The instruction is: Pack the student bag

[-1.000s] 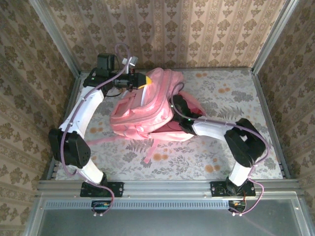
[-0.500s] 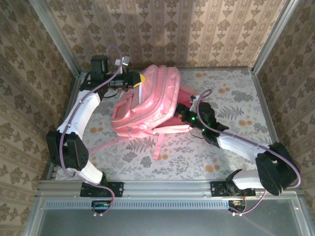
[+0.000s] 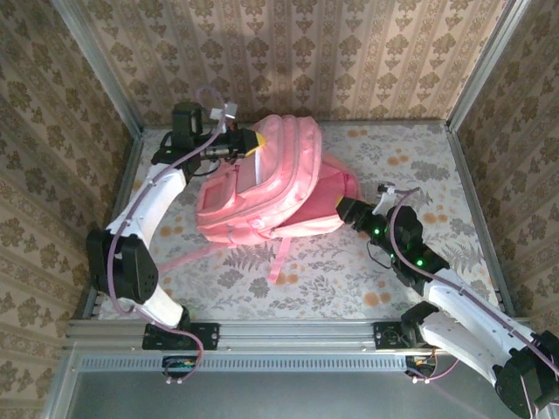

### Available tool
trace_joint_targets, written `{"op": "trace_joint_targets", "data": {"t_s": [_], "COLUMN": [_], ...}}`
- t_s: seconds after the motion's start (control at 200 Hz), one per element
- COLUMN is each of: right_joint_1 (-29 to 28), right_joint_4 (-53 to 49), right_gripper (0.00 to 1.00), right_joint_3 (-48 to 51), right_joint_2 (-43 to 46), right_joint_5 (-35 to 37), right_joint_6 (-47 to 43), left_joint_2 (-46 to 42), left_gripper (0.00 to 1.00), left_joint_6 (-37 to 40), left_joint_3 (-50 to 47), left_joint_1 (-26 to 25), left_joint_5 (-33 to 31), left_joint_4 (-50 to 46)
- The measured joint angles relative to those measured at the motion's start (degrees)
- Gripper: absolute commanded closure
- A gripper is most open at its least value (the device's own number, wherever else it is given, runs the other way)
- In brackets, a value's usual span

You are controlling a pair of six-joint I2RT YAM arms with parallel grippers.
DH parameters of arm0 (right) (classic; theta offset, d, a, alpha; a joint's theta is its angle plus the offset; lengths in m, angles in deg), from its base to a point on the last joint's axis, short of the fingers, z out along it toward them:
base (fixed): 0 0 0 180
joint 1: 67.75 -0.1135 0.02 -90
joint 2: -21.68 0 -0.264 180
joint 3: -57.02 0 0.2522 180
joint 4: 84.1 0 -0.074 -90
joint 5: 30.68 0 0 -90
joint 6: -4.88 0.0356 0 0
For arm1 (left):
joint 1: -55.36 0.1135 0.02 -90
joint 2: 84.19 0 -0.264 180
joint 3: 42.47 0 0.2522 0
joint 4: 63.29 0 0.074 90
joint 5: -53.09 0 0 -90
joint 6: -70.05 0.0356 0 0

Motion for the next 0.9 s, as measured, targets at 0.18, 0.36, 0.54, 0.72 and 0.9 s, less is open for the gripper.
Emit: {"op": "trace_joint_targets", "data": {"t_s": [0.18,0.36,0.54,0.72,0.9], "right_joint_1": [-6.40,-11.82,-16.39,-19.15,-21.40], "right_joint_4": [-8.90,-10.67,-10.62,-10.49,-11.67], "right_gripper": [0.61,0.60,0.60,0.59,0.70], "right_joint_3": [-2.10,-4.72,-8.63,-13.27,-19.10], "right_joint_2": [-3.58,-12.35,-23.91,-31.56,-38.99], "right_joint_5": [0.68,1.07,1.36,1.62,5.25], "right_joint_6": [-7.80,-9.05,-8.17,-4.04,0.63], "left_joint_2": [8.94,15.37,18.43,18.75,18.75], "left_gripper": [0.99,0.98,0.91,0.90,0.90], "left_joint_6": [-0.31,-2.60,-6.21,-7.43,-8.15], "left_joint_3": [3.30,3.63,3.45,2.40,2.25], "left_joint_1": [-5.20,-8.33,-9.05,-8.87,-8.37], "left_joint_5": [-2.10,-4.00,-5.84,-7.45,-8.15], "left_joint_4": [1.40,3.08,7.43,9.53,10.45]}}
